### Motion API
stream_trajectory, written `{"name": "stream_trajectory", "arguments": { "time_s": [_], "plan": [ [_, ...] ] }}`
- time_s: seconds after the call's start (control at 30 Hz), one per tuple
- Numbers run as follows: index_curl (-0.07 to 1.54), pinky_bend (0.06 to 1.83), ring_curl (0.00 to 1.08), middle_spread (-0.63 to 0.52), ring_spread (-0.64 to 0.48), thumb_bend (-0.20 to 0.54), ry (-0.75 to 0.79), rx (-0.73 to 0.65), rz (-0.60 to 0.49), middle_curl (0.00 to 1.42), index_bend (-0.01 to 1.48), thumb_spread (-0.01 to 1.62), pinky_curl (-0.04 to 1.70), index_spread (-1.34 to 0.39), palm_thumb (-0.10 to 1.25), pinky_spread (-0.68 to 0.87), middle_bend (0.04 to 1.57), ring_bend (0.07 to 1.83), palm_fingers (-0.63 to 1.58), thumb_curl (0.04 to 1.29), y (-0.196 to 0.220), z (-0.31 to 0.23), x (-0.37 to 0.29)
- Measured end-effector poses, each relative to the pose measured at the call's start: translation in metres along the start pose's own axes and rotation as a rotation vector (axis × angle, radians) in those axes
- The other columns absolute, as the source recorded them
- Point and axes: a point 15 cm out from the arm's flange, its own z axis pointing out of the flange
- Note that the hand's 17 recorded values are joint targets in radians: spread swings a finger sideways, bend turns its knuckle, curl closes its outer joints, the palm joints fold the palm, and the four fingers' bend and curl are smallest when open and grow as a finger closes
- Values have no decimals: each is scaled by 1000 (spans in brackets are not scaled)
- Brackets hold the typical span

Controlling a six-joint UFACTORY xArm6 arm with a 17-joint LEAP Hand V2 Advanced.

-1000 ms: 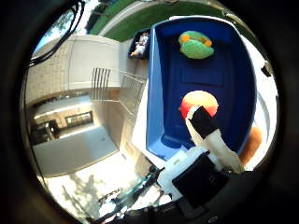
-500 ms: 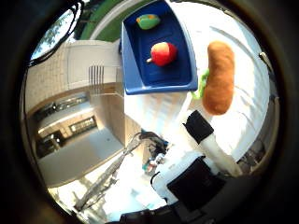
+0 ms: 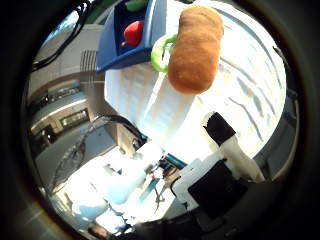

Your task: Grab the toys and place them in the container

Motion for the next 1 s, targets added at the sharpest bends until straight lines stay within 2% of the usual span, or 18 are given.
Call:
{"name": "stream_trajectory", "arguments": {
  "time_s": [0.53,0.73,0.9,0.97,1.0],
  "plan": [
    [272,518,312,22,252,-23,55,-6,-126,263,181,1042,241,-410,860,399,143,320,-36,415,-57,19,-13],
    [314,448,304,9,252,-23,65,-91,-161,261,277,1021,230,-379,916,393,154,258,11,442,-71,46,-18],
    [352,297,277,-37,242,-28,83,-110,-147,311,392,1014,189,-336,920,392,259,177,182,453,-67,49,-8],
    [370,208,284,-76,227,-29,83,-107,-143,358,448,1013,156,-342,920,378,395,233,454,456,-64,48,-8],
    [370,199,291,-85,219,-29,89,-98,-140,371,442,1013,149,-347,920,375,429,260,518,457,-64,43,-6]
  ]
}}
